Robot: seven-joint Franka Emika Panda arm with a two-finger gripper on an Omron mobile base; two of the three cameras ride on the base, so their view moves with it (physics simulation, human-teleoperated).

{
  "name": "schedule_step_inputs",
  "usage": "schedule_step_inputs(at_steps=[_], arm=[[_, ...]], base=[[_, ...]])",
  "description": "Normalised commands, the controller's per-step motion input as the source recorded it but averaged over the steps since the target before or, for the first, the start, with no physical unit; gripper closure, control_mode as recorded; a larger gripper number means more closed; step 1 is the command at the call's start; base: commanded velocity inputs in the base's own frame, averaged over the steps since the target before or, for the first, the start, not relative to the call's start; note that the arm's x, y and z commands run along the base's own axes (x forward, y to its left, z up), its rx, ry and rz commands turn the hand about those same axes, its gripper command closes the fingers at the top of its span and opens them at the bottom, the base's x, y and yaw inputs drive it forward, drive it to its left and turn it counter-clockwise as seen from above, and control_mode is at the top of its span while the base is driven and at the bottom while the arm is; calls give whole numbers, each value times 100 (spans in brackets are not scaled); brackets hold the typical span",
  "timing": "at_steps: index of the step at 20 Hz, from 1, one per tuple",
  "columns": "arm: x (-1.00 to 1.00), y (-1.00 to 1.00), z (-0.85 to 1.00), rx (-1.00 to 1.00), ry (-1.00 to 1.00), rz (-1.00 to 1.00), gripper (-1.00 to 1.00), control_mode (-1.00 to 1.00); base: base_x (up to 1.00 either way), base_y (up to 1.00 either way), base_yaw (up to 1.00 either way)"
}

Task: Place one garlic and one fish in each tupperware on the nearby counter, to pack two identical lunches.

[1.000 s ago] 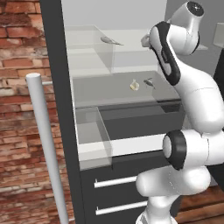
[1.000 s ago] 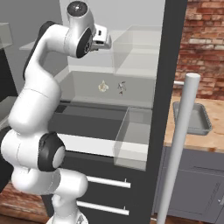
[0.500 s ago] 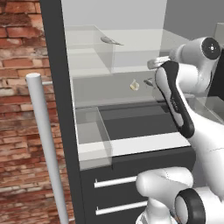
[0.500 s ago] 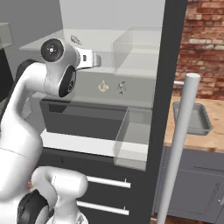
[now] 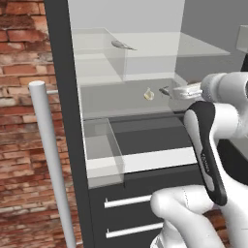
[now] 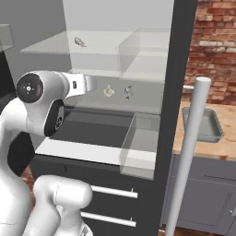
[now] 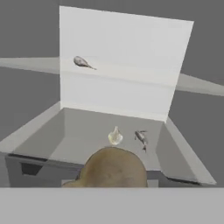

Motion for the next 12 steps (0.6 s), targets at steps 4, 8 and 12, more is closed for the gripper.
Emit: schedule_step_inputs(at_steps=[4, 8, 12], arm=[[-50, 0, 0, -4, 0, 0, 100, 100], [0, 0, 0, 0, 0, 0, 100, 100], [0, 0, 0, 0, 0, 0, 100, 100]], base=[[-50, 0, 0], [-100, -4, 0], [-100, -13, 0]])
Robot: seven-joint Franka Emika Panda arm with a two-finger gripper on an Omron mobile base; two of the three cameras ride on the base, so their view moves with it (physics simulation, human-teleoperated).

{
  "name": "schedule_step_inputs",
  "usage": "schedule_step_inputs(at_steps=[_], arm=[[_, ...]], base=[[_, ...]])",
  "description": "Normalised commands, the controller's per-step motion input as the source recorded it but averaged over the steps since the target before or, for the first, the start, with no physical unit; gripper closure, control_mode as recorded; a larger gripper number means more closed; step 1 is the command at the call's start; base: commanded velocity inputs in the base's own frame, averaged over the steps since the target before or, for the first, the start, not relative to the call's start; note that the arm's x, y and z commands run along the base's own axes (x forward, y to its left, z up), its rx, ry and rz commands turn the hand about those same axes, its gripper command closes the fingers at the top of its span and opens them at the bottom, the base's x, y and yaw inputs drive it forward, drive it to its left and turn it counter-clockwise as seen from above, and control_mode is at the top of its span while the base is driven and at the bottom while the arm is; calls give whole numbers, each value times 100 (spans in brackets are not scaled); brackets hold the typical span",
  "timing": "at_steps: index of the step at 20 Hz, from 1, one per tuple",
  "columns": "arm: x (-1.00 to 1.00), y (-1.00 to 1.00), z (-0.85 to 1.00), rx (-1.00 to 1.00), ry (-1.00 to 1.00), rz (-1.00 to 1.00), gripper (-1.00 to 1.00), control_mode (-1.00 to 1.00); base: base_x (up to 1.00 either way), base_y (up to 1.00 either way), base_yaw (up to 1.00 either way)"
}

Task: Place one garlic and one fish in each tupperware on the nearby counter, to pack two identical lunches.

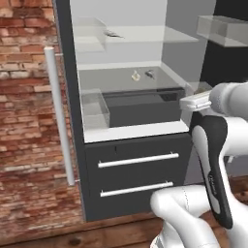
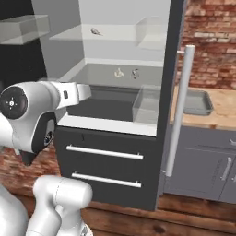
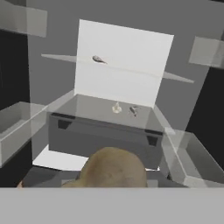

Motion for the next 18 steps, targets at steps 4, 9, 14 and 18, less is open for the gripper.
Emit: schedule_step_inputs(at_steps=[4, 9, 14, 18], arm=[[0, 0, 0, 0, 0, 0, 100, 100], [0, 0, 0, 0, 0, 0, 100, 100], [0, 0, 0, 0, 0, 0, 100, 100], [0, 0, 0, 0, 0, 0, 100, 100]], base=[[-79, -38, 0], [-9, -89, 0], [0, -100, 0], [0, -100, 0]])
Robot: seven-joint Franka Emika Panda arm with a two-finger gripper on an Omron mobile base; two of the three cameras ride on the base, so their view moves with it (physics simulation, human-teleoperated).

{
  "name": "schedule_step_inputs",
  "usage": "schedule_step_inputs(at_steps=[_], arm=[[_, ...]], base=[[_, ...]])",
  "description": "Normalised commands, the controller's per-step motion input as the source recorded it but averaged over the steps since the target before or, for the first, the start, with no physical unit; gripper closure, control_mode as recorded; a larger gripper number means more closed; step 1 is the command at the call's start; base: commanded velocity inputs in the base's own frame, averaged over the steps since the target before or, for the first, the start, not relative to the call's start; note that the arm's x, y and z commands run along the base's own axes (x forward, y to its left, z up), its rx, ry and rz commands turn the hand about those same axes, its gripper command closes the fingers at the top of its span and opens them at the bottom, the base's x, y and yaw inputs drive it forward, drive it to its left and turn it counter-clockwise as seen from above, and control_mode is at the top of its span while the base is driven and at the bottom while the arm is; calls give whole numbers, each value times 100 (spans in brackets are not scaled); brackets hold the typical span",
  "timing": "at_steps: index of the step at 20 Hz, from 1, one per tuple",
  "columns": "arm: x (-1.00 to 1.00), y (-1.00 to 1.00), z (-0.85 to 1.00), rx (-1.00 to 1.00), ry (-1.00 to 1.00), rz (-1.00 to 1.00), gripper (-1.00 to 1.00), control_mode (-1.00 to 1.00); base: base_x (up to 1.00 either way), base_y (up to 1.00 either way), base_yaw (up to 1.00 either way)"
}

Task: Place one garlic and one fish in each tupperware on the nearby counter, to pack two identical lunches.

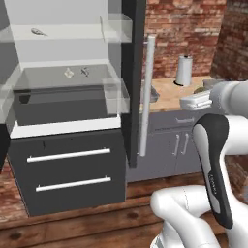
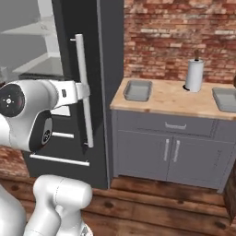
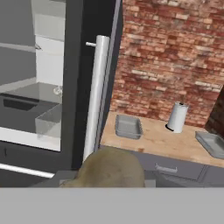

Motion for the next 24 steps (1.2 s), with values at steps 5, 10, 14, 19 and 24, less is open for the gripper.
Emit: schedule_step_inputs(at_steps=[5, 10, 14, 19, 24], arm=[[0, 0, 0, 0, 0, 0, 100, 100], [0, 0, 0, 0, 0, 0, 100, 100], [0, 0, 0, 0, 0, 0, 100, 100], [0, 0, 0, 0, 0, 0, 100, 100], [0, 0, 0, 0, 0, 0, 100, 100]], base=[[1, -98, 0], [52, -56, 0], [100, -4, 0], [100, -1, 0], [100, -6, 0]])
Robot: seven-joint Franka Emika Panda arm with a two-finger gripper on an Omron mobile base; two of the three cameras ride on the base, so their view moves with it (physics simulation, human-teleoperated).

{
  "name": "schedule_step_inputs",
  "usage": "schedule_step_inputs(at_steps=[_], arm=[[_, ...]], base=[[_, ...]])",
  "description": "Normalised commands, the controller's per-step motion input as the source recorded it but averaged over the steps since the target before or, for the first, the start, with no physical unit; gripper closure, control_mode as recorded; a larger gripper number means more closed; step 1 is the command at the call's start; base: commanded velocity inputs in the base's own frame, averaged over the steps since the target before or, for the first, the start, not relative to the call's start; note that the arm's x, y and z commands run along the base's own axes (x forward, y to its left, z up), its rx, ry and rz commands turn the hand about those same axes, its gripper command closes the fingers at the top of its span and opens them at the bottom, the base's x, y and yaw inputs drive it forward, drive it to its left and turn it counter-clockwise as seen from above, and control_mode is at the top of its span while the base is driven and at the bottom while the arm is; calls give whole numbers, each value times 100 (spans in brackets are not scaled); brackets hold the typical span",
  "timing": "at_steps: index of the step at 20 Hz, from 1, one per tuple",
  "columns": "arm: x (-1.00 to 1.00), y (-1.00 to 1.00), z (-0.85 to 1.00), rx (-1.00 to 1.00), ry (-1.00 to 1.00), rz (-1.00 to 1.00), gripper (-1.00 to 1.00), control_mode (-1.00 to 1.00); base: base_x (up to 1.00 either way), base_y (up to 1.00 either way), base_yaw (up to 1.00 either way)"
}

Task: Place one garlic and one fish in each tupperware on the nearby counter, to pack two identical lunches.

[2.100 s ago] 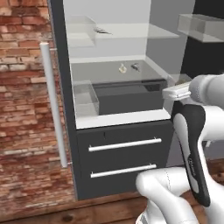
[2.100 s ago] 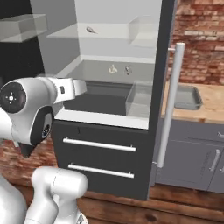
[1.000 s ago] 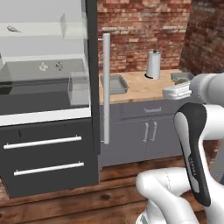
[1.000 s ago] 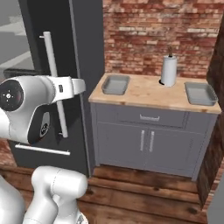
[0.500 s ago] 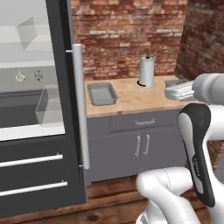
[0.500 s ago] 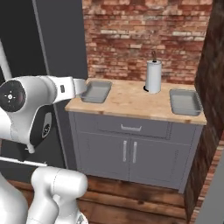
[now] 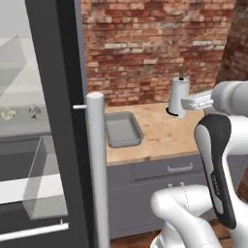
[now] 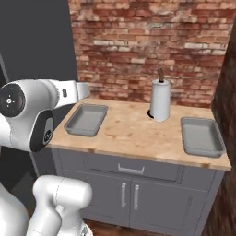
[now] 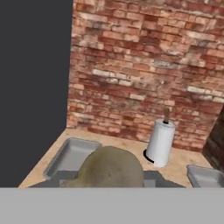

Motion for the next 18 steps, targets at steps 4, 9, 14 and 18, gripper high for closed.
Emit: schedule_step_inputs(at_steps=[4, 9, 14, 18], arm=[[0, 0, 0, 0, 0, 0, 100, 100], [5, 0, -4, 0, 3, 0, 100, -100], [8, 11, -50, 0, 29, 0, 100, -100], [0, 31, -63, 0, 28, 3, 100, -100]], base=[[100, 0, 0], [60, -1, 0], [0, 0, 0], [0, 0, 0]])
